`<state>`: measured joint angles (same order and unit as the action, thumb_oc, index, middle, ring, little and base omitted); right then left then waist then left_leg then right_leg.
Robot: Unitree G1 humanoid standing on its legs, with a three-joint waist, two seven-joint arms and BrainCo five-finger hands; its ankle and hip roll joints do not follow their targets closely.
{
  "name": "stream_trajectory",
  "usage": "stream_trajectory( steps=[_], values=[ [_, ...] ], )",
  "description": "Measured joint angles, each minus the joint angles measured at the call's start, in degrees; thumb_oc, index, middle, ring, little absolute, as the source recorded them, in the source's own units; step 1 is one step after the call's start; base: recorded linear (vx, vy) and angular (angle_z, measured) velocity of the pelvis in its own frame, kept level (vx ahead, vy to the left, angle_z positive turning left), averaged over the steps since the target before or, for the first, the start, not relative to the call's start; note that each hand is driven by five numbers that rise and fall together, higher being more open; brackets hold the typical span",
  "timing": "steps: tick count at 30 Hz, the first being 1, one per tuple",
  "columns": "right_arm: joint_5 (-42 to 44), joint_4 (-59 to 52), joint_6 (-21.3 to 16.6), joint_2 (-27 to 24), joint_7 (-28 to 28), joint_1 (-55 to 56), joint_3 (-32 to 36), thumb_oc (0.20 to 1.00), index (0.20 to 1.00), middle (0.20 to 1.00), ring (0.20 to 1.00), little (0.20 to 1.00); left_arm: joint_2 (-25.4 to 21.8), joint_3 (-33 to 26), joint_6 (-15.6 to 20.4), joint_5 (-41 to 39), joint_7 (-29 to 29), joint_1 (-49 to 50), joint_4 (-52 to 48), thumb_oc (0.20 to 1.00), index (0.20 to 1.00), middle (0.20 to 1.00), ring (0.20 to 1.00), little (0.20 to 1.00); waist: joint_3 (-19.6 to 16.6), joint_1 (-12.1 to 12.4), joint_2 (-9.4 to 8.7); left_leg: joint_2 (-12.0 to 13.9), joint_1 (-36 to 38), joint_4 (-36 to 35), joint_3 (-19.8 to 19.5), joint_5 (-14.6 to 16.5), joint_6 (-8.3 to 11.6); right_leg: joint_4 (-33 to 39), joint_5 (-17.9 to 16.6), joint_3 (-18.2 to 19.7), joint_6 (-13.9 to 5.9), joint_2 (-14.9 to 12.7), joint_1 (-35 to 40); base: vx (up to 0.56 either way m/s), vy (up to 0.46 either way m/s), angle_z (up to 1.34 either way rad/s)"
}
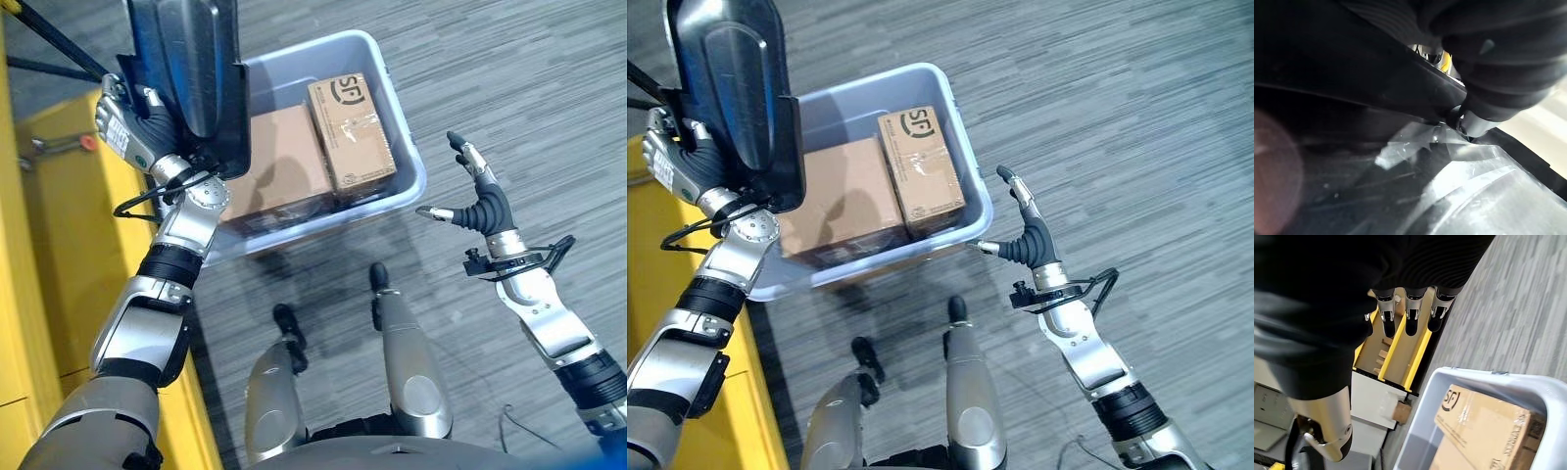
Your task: Move parts from the plastic box to the shelf.
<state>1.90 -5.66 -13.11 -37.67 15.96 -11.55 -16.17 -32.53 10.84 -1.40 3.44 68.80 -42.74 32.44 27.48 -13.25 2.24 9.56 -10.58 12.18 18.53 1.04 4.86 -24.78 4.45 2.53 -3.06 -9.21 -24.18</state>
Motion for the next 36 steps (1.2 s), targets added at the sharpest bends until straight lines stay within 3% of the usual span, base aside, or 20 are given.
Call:
stream_trajectory(
  steps=[2,9,12,15,17,20,21,23,24,25,26,28,30,32,36],
  values=[
    [0.02,-0.04,-0.01,-1.57,-1.23,1.21,0.07,1.000,1.000,1.000,1.000,1.000,0.20,-0.27,0.46,-0.21,0.43,1.94,-2.00,0.200,0.200,0.200,0.200,0.200,-1.29,-0.21,2.20,-0.73,2.21,-1.75,0.13,-0.27,-0.16,0.76,-0.15,0.01,-0.31,-0.22,1.65,0.09,0.105,-0.03],
    [1.06,-0.90,-0.28,-1.57,-6.57,3.73,0.75,1.000,1.000,1.000,1.000,1.000,2.97,-1.81,1.02,-3.25,-4.29,13.20,-13.52,0.200,0.200,0.200,0.200,0.200,-4.07,0.68,4.92,-0.10,6.26,-4.18,-0.64,-1.09,0.55,-1.27,2.42,-1.99,0.26,0.40,3.94,0.03,-0.066,0.01],
    [1.60,-1.35,-1.16,-1.33,-8.24,3.83,1.01,1.000,1.000,1.000,1.000,1.000,6.93,-1.27,0.43,-5.82,-9.90,25.57,-19.27,0.200,0.200,0.200,0.200,0.200,-6.32,3.98,4.63,1.85,8.38,-4.43,-2.53,-1.50,0.50,-2.79,4.89,-4.67,1.53,1.80,6.40,0.03,-0.269,0.21],
    [4.59,-1.18,-1.03,-0.04,-9.29,4.71,1.50,1.000,1.000,1.000,1.000,1.000,7.81,0.23,-0.02,-5.89,-13.40,29.56,-22.41,0.200,0.200,0.200,0.200,0.200,-8.21,7.47,4.13,3.04,8.46,-4.75,-3.88,-2.15,0.27,-3.15,6.05,-7.11,3.06,2.34,7.68,0.05,-0.111,0.37],
    [5.32,-1.12,-0.96,0.85,-9.52,4.75,1.51,1.000,1.000,1.000,1.000,1.000,7.85,0.58,-0.45,-5.70,-14.50,31.02,-23.12,0.200,0.200,0.200,0.200,0.200,-9.05,8.20,4.04,3.17,8.65,-5.43,-3.95,-2.38,-0.16,-3.23,6.26,-7.89,3.23,2.30,8.04,0.02,-0.037,0.30],
    [9.78,-1.05,3.05,2.97,-11.79,5.80,1.58,1.000,1.000,1.000,1.000,1.000,8.02,1.89,-1.02,-2.69,-20.40,35.08,-24.52,0.200,0.200,0.200,0.200,0.200,-10.36,10.18,4.16,3.06,9.35,-6.75,-5.03,-2.83,-1.07,-3.47,7.03,-10.86,3.06,1.02,10.37,-0.04,-0.015,0.38],
    [11.50,-0.56,4.29,3.65,-12.37,6.70,1.66,1.000,1.000,1.000,1.000,1.000,8.04,2.12,-1.03,-1.82,-21.98,36.44,-25.11,0.200,0.200,0.200,0.200,0.200,-10.84,10.39,3.70,3.19,9.52,-7.15,-5.04,-2.40,-1.42,-3.39,7.35,-11.06,3.22,0.76,10.76,-0.07,-0.005,0.57],
    [15.06,0.50,8.06,5.75,-13.70,11.14,1.54,1.000,1.000,1.000,1.000,1.000,7.66,2.48,-1.02,-0.62,-25.52,38.42,-25.70,0.200,0.200,0.200,0.200,0.200,-12.08,11.02,2.53,3.74,8.83,-8.58,-0.07,-1.92,-2.78,-2.94,7.50,-14.72,3.25,-1.37,11.56,-0.16,0.005,1.08],
    [16.14,0.57,8.24,5.77,-13.34,13.78,2.01,1.000,1.000,1.000,1.000,1.000,7.78,3.16,-0.87,-0.56,-27.43,38.08,-25.53,0.200,0.200,0.200,0.200,0.200,-11.98,10.42,1.81,4.24,7.93,-7.21,1.58,-1.83,-3.53,-1.51,6.61,-18.99,2.68,-3.17,13.25,-0.16,0.075,1.46],
    [16.83,0.59,8.60,5.52,-13.08,15.81,2.10,1.000,1.000,1.000,1.000,1.000,7.61,4.02,-0.76,-0.41,-28.57,37.65,-25.62,0.200,0.200,0.200,0.200,0.200,-12.20,9.33,1.82,4.68,7.00,-5.30,2.57,-2.09,-3.20,-0.29,6.26,-21.17,2.44,-4.29,15.17,-0.08,0.103,1.33],
    [17.16,0.75,8.67,5.32,-12.92,17.17,1.81,1.000,1.000,1.000,1.000,1.000,7.33,4.73,-0.20,-0.23,-29.73,37.70,-25.68,0.200,0.200,0.200,0.200,0.200,-12.71,9.97,1.32,4.45,7.64,-4.31,3.02,-2.63,-3.31,0.13,6.05,-21.89,2.02,-4.77,15.92,-0.06,0.142,0.86],
    [17.69,1.42,7.88,6.52,-12.13,16.46,1.97,1.000,1.000,1.000,1.000,1.000,6.68,4.79,0.85,0.29,-31.24,37.39,-25.67,0.200,0.200,0.200,0.200,0.200,-12.98,10.91,0.57,3.50,8.55,-4.83,2.73,-3.66,0.31,0.72,5.44,-22.14,0.54,-5.10,16.47,-0.07,0.214,0.29],
    [18.87,1.70,6.83,8.96,-10.72,16.20,2.28,1.000,1.000,1.000,1.000,1.000,6.06,4.83,1.69,1.32,-32.93,37.84,-25.73,0.200,0.200,0.200,0.200,0.200,-13.61,11.62,-0.81,1.27,8.52,-6.11,2.50,-3.73,-0.42,4.05,2.77,-22.17,-0.75,-6.41,17.90,0.02,0.315,0.29],
    [19.78,1.63,6.39,12.57,-10.98,16.84,2.34,1.000,1.000,1.000,1.000,1.000,3.93,3.71,2.54,2.37,-35.19,42.42,-30.13,0.200,0.200,0.200,0.200,0.200,-14.65,11.77,-2.28,-1.64,9.92,-8.95,0.97,-2.88,-1.82,11.94,-0.29,-22.88,-2.90,-7.17,23.24,0.05,0.328,0.53],
    [19.24,0.32,6.36,12.74,-11.68,16.95,2.11,1.000,1.000,1.000,1.000,1.000,2.43,0.63,4.63,3.05,-37.12,45.39,-33.76,0.200,0.200,0.200,0.200,0.200,-15.99,14.56,-4.32,-4.80,9.41,-10.92,-0.85,-3.59,-3.64,17.61,-2.43,-21.54,-4.04,-7.51,25.65,-0.01,0.226,0.44]
  ],
)
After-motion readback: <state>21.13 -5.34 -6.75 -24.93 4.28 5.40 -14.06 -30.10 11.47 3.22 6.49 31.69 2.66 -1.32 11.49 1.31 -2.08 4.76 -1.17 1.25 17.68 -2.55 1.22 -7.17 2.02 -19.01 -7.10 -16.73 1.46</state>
